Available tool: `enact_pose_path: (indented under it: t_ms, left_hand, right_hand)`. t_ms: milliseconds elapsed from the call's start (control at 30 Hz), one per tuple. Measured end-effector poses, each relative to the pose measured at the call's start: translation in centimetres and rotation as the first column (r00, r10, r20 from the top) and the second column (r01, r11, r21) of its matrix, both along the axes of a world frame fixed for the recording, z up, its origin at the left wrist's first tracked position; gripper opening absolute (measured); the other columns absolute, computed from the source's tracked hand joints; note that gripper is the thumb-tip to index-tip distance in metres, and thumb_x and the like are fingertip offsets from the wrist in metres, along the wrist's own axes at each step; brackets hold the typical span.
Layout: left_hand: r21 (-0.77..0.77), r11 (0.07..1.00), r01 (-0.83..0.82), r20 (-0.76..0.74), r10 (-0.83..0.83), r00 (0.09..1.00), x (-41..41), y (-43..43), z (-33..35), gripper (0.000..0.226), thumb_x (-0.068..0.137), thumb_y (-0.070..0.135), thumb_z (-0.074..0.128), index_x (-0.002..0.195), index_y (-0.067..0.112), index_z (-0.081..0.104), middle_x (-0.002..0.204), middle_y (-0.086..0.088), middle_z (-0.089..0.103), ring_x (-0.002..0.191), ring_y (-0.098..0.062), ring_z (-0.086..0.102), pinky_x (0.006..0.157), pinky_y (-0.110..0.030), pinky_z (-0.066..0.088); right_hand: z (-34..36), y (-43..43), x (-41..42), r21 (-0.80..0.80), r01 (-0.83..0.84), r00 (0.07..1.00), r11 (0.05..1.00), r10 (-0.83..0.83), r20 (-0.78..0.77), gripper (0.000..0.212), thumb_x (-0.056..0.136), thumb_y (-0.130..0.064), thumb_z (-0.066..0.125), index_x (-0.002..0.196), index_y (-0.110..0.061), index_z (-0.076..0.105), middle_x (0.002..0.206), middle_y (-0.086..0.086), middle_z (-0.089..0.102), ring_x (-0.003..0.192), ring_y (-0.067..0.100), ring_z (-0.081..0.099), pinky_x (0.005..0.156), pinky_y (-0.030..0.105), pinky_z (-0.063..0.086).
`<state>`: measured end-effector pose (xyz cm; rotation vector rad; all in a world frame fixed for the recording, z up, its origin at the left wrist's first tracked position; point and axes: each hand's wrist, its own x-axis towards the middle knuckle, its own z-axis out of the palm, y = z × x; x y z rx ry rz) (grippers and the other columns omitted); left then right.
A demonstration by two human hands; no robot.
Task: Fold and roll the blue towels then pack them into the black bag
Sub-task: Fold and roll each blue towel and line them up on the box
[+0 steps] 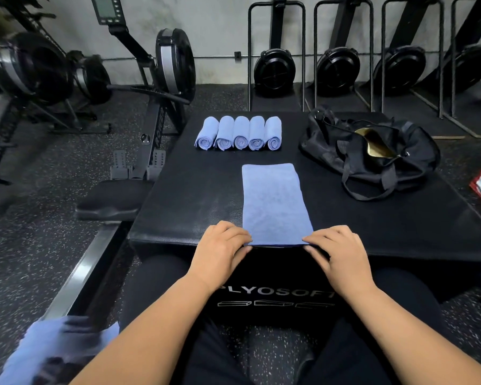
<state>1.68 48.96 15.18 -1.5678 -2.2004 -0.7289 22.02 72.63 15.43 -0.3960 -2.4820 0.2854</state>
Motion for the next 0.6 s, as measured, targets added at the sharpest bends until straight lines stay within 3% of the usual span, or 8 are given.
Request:
enact_pose_path:
  t_ms: [267,500,600]
  left_hand:
    - [-0.006,0.996,-0.094,0.3,0.091,0.949,0.3,0.1,0.7,0.018,0.107,0.038,0.058,0.104,0.028,0.072,0.107,0.022,0.068,0.106,-0.014,0.052,0.094,-0.041,0.046]
    - [0.023,0.979,-0.204,0.378,0.18,0.908,0.1,0.9,0.2,0.016,0.102,0.039,0.066,0.093,0.028,0.074,0.102,0.02,0.059,0.109,-0.013,0.046,0.099,-0.037,0.041]
    - [0.03,0.96,-0.277,0.398,0.243,0.885,0.2,1.2,0.3,0.014,0.096,0.04,0.074,0.086,0.029,0.073,0.099,0.02,0.057,0.109,-0.013,0.045,0.096,-0.03,0.031]
  right_hand:
    - [0.2,0.1,-0.1,-0.099,0.041,0.997,0.994,-0.034,0.066,0.028,0.089,-0.041,0.08,0.116,-0.034,0.074,0.102,-0.025,0.069,0.101,0.013,0.053,0.086,0.041,0.047]
    - [0.5,0.4,-0.8,-0.241,0.056,0.998,0.969,-0.061,-0.012,0.018,0.091,-0.036,0.079,0.109,-0.034,0.079,0.091,-0.027,0.068,0.092,0.014,0.052,0.085,0.046,0.049]
    - [0.6,0.6,-1.3,-0.383,0.054,0.997,0.922,-0.074,-0.037,0.022,0.089,-0.032,0.082,0.11,-0.039,0.078,0.086,-0.027,0.068,0.095,0.009,0.053,0.088,0.036,0.05]
